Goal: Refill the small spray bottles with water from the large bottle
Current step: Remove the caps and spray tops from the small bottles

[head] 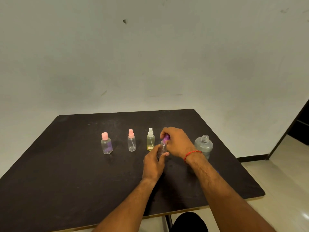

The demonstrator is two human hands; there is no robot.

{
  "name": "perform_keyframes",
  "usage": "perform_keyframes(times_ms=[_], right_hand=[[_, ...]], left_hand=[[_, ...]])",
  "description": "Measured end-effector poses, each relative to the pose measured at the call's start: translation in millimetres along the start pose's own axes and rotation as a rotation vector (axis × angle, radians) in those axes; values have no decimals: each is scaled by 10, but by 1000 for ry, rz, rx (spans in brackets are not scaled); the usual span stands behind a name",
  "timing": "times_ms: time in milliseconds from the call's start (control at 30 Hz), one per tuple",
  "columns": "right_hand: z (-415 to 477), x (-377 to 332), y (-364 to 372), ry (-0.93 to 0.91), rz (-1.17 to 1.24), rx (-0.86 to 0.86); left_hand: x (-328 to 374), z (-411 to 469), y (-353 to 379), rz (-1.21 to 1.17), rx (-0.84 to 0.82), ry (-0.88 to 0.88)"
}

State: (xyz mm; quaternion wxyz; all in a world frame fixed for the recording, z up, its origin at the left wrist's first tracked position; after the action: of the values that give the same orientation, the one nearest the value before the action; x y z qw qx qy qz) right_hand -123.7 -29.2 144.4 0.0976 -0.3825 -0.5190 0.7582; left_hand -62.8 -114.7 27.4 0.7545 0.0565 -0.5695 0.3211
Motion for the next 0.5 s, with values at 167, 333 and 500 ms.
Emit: perform_keyframes(times_ms=[167,333,500], right_hand=[[-47,-11,18,-55,139,27],[-20,138,-12,131,-18,100],[-29,17,40,-20,36,-40]], left_hand=[[-11,2,-2,-13,8,-7],[27,-7,-5,-12,-4,-14],[37,-9,-14,-18,4,2]])
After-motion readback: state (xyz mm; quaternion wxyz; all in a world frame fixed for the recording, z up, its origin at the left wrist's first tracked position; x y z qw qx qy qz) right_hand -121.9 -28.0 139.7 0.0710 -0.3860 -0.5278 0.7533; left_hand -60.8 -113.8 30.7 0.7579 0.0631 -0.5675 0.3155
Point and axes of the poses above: each hand's wrist, its own z-axis towards the middle knuckle, its own y-axis out of the palm, x = y × z, the point moved 7 cm from there along z, towards the middle knuckle, and after that the axes turned 5 degrees about -x, right-handed, at the moved point
